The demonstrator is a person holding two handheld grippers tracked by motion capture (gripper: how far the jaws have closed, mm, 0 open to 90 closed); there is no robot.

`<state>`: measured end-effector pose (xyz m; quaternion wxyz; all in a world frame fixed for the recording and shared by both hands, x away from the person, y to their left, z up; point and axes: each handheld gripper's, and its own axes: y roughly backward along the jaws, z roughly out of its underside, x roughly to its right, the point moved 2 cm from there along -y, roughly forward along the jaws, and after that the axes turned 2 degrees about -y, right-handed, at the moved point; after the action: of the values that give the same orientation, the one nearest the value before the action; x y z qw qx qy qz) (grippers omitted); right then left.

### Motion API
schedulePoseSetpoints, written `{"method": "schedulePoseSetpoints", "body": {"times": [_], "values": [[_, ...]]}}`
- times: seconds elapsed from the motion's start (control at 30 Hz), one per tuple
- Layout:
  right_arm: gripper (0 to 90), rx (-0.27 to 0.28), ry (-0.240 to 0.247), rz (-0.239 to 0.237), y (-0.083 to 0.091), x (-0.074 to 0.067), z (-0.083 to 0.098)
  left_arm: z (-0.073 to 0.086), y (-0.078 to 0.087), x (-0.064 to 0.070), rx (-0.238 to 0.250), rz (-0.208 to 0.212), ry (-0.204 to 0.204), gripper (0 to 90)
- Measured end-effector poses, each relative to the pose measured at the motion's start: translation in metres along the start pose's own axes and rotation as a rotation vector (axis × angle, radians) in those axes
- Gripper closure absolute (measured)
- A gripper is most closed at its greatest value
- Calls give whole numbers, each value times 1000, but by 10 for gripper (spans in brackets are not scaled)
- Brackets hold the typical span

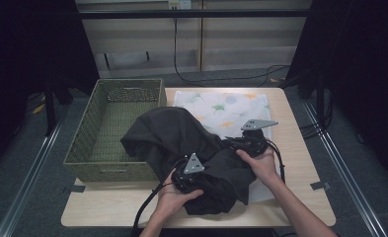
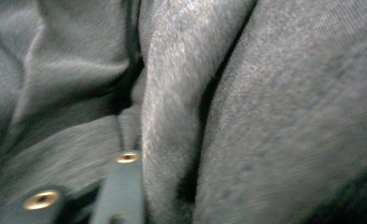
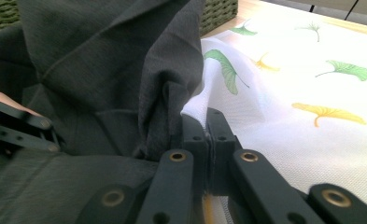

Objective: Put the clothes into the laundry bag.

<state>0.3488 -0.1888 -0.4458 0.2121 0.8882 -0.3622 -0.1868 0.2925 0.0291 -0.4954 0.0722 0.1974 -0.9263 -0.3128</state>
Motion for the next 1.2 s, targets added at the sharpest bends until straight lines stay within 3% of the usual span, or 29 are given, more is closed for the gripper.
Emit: {"method": "schedulePoseSetpoints", "body": {"times": [0.03,0.07,0.2,0.33,0.43,0.5,0.57,0.63,0.73,0.97,1.03,1.07,1.13,1.2], "values": [[893,0,0,0,0,0,0,0,0,0,0,0,0,509],[893,-4,-2,2,-1,3,1,-2,3,0,26,25,26,453],[892,-10,-20,13,-2,9,5,-6,10,3,20,45,45,305],[890,-16,-22,25,-2,12,7,-11,15,5,17,60,44,233],[890,-14,-26,29,-2,14,7,-14,24,7,46,80,53,177],[890,-16,-31,34,-2,14,8,-14,33,8,76,74,75,170],[890,-18,-33,35,-3,16,9,-14,42,8,96,87,74,164],[890,-19,-32,37,-3,16,9,-17,56,7,111,76,55,158],[889,-20,-31,38,-3,15,9,-21,69,4,135,72,59,157],[888,-23,-26,39,-4,15,10,-26,81,4,101,70,42,134],[888,-23,-28,39,-4,15,10,-25,81,5,84,95,40,144],[888,-23,-26,40,-4,15,10,-22,80,7,58,129,16,144],[887,-21,-28,40,-4,15,10,-21,85,9,60,136,7,144],[887,-22,-30,42,-3,16,10,-20,94,10,95,174,17,134]]}}
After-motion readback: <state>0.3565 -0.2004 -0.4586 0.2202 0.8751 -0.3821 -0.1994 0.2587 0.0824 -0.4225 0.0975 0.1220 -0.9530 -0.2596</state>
